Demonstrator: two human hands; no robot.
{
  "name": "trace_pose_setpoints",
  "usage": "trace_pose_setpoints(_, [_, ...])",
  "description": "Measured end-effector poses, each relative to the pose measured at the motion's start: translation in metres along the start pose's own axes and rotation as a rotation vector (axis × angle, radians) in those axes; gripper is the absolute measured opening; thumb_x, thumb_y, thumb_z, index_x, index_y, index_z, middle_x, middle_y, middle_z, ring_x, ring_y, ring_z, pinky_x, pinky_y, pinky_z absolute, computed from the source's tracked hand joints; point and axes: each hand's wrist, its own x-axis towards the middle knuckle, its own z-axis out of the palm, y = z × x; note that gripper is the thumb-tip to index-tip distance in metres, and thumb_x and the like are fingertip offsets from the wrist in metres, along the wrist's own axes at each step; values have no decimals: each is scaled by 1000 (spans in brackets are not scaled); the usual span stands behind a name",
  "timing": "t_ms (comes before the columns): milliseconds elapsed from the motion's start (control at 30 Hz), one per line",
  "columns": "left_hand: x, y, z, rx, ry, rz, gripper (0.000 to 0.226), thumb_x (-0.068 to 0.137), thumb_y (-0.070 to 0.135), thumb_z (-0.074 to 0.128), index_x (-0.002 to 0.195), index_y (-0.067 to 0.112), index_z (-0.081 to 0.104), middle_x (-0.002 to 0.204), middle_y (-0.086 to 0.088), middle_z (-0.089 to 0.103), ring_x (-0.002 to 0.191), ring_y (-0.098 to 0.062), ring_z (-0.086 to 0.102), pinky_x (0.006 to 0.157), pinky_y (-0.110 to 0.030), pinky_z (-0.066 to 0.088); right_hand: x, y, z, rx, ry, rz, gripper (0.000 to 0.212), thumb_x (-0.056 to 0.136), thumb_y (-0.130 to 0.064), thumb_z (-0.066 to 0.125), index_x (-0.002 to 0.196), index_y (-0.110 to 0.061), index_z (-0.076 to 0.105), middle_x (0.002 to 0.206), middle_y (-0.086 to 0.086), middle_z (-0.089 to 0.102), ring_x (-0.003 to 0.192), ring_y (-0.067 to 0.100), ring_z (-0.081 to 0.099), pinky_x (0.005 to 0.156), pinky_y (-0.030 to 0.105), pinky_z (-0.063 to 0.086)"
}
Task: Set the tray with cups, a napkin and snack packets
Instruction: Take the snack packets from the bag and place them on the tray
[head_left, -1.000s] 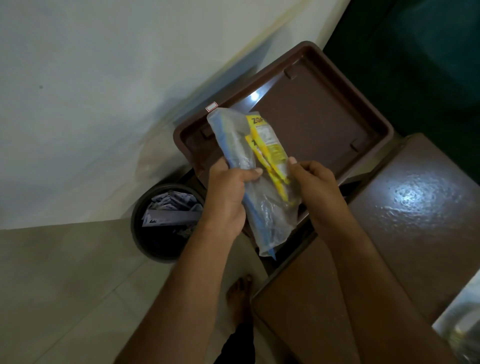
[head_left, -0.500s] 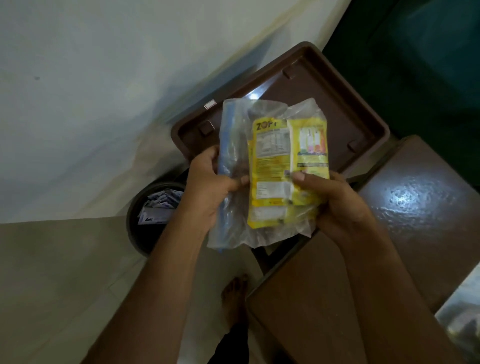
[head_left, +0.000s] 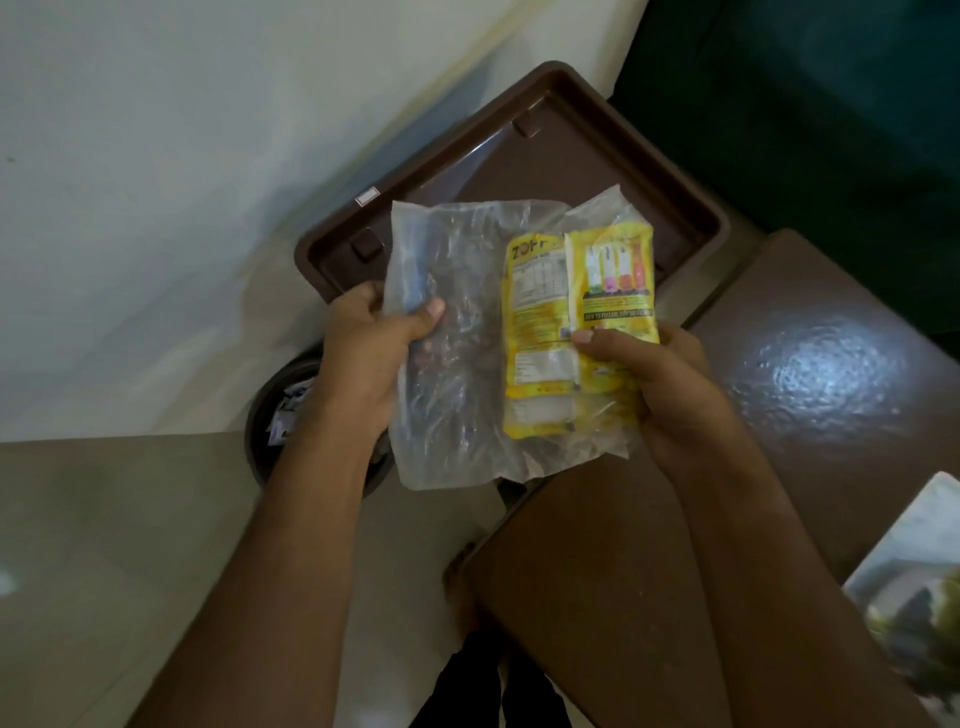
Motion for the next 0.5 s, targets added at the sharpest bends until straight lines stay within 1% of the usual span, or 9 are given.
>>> trace_pose_setpoints(33, [-2, 0, 3, 42, 54, 22, 27, 86, 6, 84, 109, 11, 71, 101, -9, 81, 93, -32, 79, 83, -51, 66, -2, -1, -3, 1, -1, 4, 39, 76, -10, 87, 113, -4, 76, 105, 16, 82, 94, 35, 80, 71, 45, 65])
trace_pose_setpoints(67, [-4, 1, 6, 53, 85, 38, 32, 82, 3, 87, 108, 13, 71, 104, -9, 80, 95, -31, 79, 84, -50, 65, -5, -3, -8, 6, -5, 5, 39, 76, -10, 87, 113, -4, 76, 105, 16, 82, 94, 35, 80, 71, 44, 65])
trace_pose_setpoints(133, [-8, 3, 10, 14, 105, 58, 36, 78, -2, 87, 109, 12, 73, 104, -9, 80, 92, -27, 80, 79, -43, 66, -12, -7, -17, 24, -10, 3, 39, 77, -11, 86, 113, -4, 76, 106, 17, 81, 94, 35, 80, 70, 44, 65])
trace_pose_setpoints(200, [-6, 5, 11, -27, 128, 57, 25, 82, 3, 86, 104, 11, 77, 95, -6, 82, 81, -19, 81, 68, -34, 65, -15, -11, -26, 32, 2, -8, 38, 77, -12, 86, 114, -5, 76, 108, 17, 81, 96, 36, 80, 72, 46, 66])
trace_pose_setpoints(267, [-2, 5, 11, -77, 138, 28, 4, 90, 15, 81, 93, 15, 78, 86, 0, 82, 73, -13, 79, 62, -28, 62, -14, -17, -34, 36, 17, -32, 37, 78, -13, 86, 113, -7, 77, 109, 17, 81, 97, 36, 80, 74, 49, 66])
trace_pose_setpoints(333, [6, 3, 11, -115, 166, 18, 8, 95, 17, 76, 88, 20, 76, 87, 2, 80, 75, -12, 76, 68, -28, 61, -11, -21, -38, 33, 33, -54, 36, 78, -13, 85, 113, -8, 77, 109, 16, 81, 97, 36, 80, 75, 48, 65])
trace_pose_setpoints(400, [14, -4, 10, -31, 229, 81, 8, 94, 11, 77, 91, 19, 76, 88, 2, 78, 79, -13, 73, 78, -32, 61, -7, -22, -36, 13, 51, -66, 35, 79, -12, 85, 112, -8, 78, 107, 15, 81, 96, 35, 80, 74, 49, 66])
trace_pose_setpoints(433, [19, -8, 10, 35, 278, 131, 8, 92, 10, 79, 93, 17, 77, 86, 2, 76, 76, -12, 71, 80, -32, 59, -5, -21, -34, 0, 54, -67, 34, 79, -12, 85, 112, -8, 78, 107, 15, 82, 95, 34, 80, 75, 51, 66])
trace_pose_setpoints(500, [29, -17, 8, 156, 386, 227, 11, 88, 9, 81, 97, 13, 79, 83, 0, 75, 70, -9, 68, 77, -29, 58, -1, -18, -30, -19, 57, -64, 35, 78, -13, 86, 112, -8, 78, 106, 15, 82, 95, 35, 80, 77, 53, 66])
